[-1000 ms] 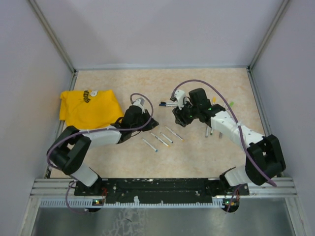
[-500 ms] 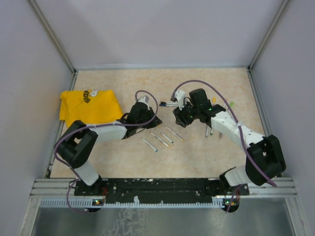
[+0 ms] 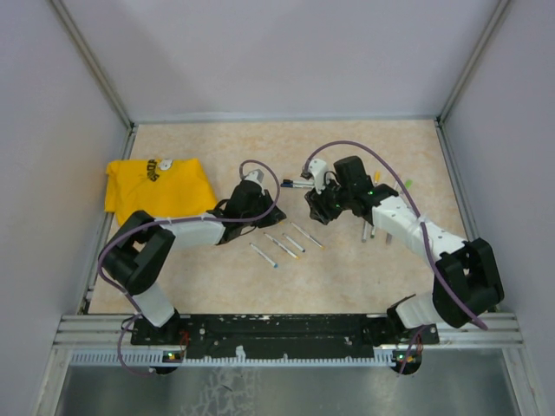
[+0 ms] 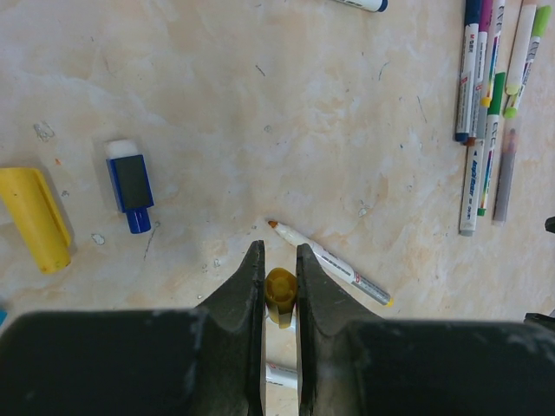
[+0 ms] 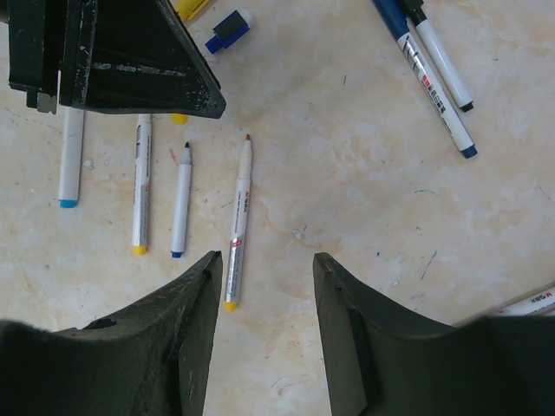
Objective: Open the pen caps
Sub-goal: Place the pen cap at the center of the board.
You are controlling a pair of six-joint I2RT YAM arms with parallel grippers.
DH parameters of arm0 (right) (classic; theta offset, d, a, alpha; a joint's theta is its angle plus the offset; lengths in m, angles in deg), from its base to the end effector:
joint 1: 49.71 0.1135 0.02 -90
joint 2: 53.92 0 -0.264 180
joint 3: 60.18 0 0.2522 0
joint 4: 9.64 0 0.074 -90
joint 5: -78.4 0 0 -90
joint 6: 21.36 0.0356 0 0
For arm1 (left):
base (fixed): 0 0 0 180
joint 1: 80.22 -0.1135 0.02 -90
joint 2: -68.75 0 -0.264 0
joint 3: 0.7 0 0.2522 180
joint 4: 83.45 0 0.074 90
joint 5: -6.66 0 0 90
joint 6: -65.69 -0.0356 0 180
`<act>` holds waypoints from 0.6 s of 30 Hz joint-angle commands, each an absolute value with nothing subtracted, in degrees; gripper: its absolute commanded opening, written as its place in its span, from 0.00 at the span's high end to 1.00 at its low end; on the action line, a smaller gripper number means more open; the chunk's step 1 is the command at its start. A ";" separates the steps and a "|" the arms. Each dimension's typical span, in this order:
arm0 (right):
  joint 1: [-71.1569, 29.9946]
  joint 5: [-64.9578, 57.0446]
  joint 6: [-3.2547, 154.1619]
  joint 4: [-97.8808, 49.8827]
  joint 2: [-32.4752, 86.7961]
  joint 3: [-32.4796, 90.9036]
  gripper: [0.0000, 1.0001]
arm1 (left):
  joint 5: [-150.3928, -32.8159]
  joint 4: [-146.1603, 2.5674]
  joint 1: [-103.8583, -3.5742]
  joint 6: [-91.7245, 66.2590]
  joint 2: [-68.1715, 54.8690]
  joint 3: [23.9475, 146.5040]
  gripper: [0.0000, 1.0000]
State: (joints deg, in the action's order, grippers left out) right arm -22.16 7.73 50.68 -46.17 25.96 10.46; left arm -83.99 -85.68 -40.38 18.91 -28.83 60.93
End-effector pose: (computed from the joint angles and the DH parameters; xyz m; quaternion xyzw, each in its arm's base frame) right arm 0.2584 0.1481 0.2558 -0.4115 0.8178 0.1860 0.3568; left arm 0.2686 -0.2246 0.1663 -0.0233 0.8815 -0.3164 0.3497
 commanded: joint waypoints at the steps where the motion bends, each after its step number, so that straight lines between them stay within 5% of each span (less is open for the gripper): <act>1: -22.71 8.15 50.31 -44.83 23.60 10.70 0.53 | -84.11 -85.34 -40.06 18.13 -29.22 62.64 1.00; 18: -22.70 8.15 50.32 -44.67 23.69 10.69 0.53 | -84.51 -85.43 -40.09 18.13 -29.66 62.97 1.00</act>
